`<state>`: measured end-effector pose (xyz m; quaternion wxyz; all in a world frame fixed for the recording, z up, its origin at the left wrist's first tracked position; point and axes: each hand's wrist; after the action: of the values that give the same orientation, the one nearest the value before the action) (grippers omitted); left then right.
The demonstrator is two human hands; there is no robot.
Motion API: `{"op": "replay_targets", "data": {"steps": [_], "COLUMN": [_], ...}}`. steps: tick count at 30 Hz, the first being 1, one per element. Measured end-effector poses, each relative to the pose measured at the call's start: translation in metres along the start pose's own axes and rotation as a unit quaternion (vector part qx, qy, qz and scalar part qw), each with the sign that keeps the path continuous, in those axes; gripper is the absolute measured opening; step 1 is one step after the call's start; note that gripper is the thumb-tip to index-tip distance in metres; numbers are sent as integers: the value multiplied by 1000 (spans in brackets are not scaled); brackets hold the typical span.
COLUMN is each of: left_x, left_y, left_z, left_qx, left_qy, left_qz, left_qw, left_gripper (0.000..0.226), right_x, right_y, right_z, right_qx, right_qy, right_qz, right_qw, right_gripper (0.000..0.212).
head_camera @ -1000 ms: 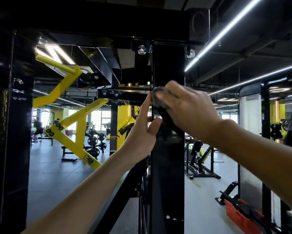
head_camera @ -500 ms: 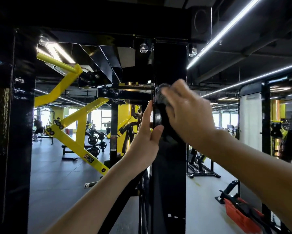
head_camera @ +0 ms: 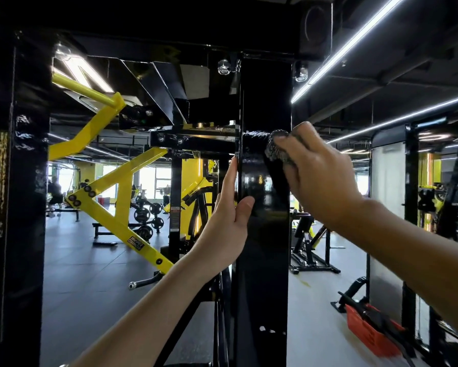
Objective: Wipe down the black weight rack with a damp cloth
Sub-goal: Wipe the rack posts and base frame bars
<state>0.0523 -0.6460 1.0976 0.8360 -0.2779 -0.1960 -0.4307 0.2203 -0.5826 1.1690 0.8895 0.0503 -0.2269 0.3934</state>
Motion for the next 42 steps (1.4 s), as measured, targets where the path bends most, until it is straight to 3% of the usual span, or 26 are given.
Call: {"op": "replay_targets", "data": {"steps": [2, 5, 6, 10, 14, 15, 19, 23, 25, 28, 32, 33, 37, 38, 41, 42], "left_x": [-3, -4, -4, -5, -12, -13, -16, -16, -14, -15, -17, -17, -15, -16, -16, -18], "left_y": [1, 3, 4, 8, 11, 11, 10, 12, 13, 14, 16, 16, 15, 15, 15, 16], "left_z": [-2, -7, -9, -16, -20, -20, -20, -23, -27, -34, -42, -43, -46, -46, -47, -47], "left_qx": [-5, -13, -11, -10, -6, -4, 2, 7, -1, -5, -2, -3, -13, -11, -10, -10], "left_qy": [2, -5, -8, -16, -11, -16, -26, -12, -24, -35, -27, -23, -27, -28, -22, -20], "left_qz": [-12, -20, -15, -5, -4, -4, 14, 41, 10, 6, 13, 12, 5, 11, 16, 12], "left_qw": [1000, 1000, 1000, 1000, 1000, 1000, 1000, 999, 1000, 999, 1000, 1000, 1000, 999, 1000, 1000], "left_gripper": [68, 69, 69, 71, 71, 71, 70, 73, 72, 70, 70, 70, 70, 71, 72, 71], "right_x": [-8, -4, 2, -1, -10, -6, -12, -28, -20, -21, -30, -26, -25, -30, -30, -24], "right_y": [5, 0, -3, -3, 0, -2, 2, 7, 3, 8, 13, 10, 8, 12, 12, 8], "right_z": [-11, -26, -24, -22, -31, -26, -13, -28, -18, -17, -36, -33, -26, -31, -46, -45], "right_qx": [-30, -96, -97, -55, -126, -123, -53, -118, -101, -53, -130, -126, -45, -51, -105, -106], "right_qy": [-26, -174, -179, -41, -235, -234, -64, -227, -200, -68, -230, -234, -56, -69, -214, -217], "right_qz": [-16, -30, -32, -21, -11, -14, -12, 1, -3, 1, 12, 10, 12, 14, 11, 11], "right_qw": [999, 980, 978, 997, 964, 964, 996, 967, 975, 996, 964, 964, 997, 996, 971, 970], "right_gripper": [26, 29, 28, 26, 25, 25, 22, 29, 26, 24, 30, 31, 24, 24, 25, 26]}}
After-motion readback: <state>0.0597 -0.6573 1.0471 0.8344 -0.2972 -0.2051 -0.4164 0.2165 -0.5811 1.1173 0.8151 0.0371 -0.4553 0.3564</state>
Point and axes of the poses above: each hand's wrist, its own z-axis towards the middle knuckle, its own y-axis out of the palm, x = y × z, and after that the axes turned 3 degrees about -y, right-handed
